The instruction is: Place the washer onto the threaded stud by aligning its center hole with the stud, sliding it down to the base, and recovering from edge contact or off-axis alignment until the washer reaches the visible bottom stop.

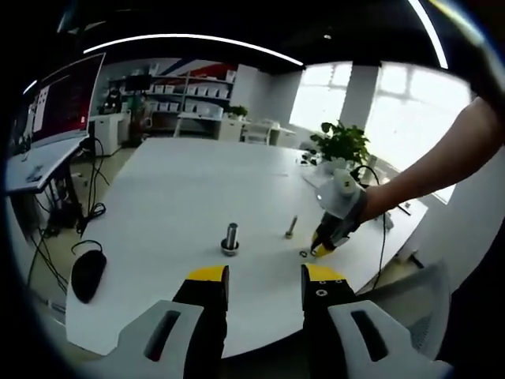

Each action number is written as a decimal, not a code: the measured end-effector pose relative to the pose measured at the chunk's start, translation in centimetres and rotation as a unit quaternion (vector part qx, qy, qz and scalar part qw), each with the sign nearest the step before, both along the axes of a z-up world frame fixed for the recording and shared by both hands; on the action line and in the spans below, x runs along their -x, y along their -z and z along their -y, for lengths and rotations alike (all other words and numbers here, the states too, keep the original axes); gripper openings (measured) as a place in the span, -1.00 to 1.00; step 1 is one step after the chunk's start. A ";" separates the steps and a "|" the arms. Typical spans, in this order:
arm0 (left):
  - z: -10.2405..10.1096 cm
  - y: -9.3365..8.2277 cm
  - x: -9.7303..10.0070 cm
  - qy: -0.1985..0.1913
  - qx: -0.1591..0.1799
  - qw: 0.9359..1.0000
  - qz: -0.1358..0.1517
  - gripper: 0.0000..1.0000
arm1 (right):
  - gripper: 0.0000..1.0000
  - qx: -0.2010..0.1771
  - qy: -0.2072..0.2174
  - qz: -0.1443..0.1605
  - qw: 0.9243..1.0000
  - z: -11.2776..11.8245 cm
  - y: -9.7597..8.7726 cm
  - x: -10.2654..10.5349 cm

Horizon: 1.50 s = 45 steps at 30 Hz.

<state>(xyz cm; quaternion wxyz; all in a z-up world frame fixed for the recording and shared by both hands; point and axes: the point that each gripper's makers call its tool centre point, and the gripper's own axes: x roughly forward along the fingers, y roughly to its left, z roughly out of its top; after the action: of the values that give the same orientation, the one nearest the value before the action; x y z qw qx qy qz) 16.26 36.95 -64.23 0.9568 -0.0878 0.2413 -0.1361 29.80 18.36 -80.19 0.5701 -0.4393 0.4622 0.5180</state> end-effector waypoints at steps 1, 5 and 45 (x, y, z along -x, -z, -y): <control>0.0 0.1 0.0 0.002 -0.001 1.000 -0.002 -0.30 | -0.72 0.001 -0.003 0.002 1.000 0.0 0.0 0.0; -0.2 0.1 -0.1 -0.001 0.000 1.000 -0.001 -0.30 | -0.76 0.003 -0.011 0.000 1.000 -0.1 -0.1 0.0; 0.2 1.6 0.6 0.014 0.004 0.999 -0.030 -0.29 | -0.55 -0.024 -0.029 -0.009 0.999 0.5 -0.2 0.4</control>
<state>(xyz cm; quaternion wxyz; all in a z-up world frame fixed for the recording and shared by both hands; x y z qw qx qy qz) 15.70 36.71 -65.81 0.9469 -0.0922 0.2705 -0.1476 29.42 17.84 -79.98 0.5610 -0.4344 0.4417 0.5491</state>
